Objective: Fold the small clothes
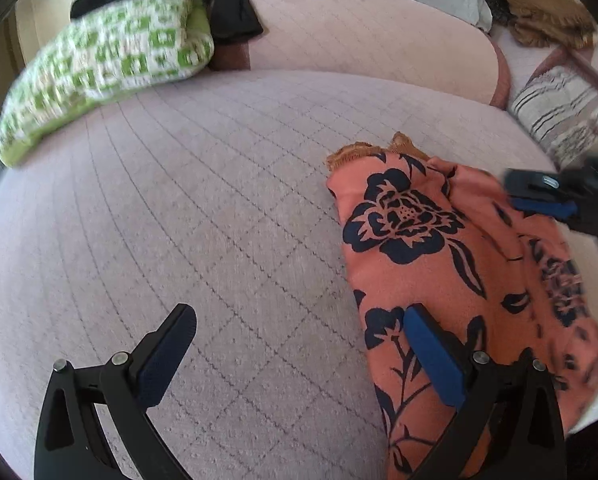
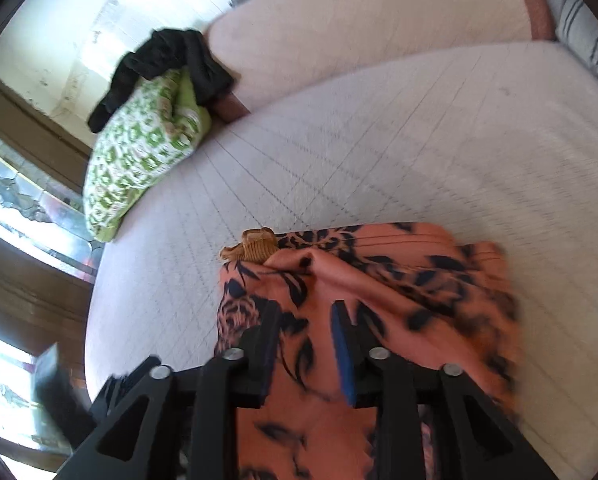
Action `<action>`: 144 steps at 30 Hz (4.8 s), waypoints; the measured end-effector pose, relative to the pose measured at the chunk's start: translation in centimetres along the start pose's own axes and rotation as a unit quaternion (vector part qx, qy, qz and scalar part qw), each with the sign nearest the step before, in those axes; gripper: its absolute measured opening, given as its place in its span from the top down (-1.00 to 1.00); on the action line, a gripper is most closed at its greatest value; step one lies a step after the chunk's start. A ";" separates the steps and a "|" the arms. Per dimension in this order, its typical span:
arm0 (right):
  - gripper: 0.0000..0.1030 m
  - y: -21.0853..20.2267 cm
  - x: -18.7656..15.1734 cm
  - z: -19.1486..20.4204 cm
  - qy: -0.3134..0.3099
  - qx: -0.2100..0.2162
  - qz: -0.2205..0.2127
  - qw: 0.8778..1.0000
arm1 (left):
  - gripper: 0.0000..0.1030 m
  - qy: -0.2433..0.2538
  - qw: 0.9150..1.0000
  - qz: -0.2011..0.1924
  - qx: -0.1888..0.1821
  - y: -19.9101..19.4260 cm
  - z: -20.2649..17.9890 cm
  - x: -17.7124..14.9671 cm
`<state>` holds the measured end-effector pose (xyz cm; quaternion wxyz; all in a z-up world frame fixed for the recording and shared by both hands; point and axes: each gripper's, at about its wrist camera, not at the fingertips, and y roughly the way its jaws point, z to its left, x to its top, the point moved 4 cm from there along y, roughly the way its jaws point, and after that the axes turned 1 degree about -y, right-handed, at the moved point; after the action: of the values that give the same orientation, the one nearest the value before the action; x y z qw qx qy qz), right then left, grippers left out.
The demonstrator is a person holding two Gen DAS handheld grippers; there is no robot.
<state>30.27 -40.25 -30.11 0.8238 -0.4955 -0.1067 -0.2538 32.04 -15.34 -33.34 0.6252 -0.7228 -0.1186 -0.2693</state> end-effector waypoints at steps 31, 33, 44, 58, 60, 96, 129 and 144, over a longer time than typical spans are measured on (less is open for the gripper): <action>-0.65 -3.0 -5.4 -9.6 0.083 0.039 0.019 0.996 | -1.00 0.112 0.992 -0.055 0.019 -3.0 -3.6 -0.6; -0.65 -2.9 -5.4 -9.9 0.085 0.039 0.020 0.995 | -1.00 0.114 0.992 -0.055 0.016 -3.2 -3.8 -0.7; -0.65 -2.3 -5.9 -12.1 0.103 0.055 0.032 0.993 | -1.00 0.125 0.991 -0.049 0.005 -2.9 -4.8 -1.2; -0.64 -1.2 -6.5 -12.1 0.103 0.120 0.049 0.986 | -1.00 0.136 0.990 -0.027 -0.016 -1.6 -6.0 -1.7; -0.64 -0.9 -6.6 -11.5 0.096 0.123 0.051 0.986 | -1.00 0.135 0.990 -0.024 -0.021 -1.4 -6.1 -1.8; 0.16 0.2 -4.8 2.9 -0.067 0.117 0.002 0.991 | -0.03 -0.013 0.992 -0.006 -0.127 -4.2 0.0 0.7; -0.22 -0.1 -11.2 5.3 -0.061 -0.005 -0.020 0.998 | -0.35 -0.032 0.997 -0.024 0.070 -9.0 5.1 -5.5; -0.22 -13.3 -13.5 8.9 -0.097 -0.022 -0.190 0.977 | -0.77 0.009 0.968 -0.196 0.160 -24.7 0.4 -5.4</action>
<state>12.53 -33.39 -21.40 0.7350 -0.5063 -0.2728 -0.3591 15.08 -9.41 -15.54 0.6690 -0.5736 -0.2933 -0.3707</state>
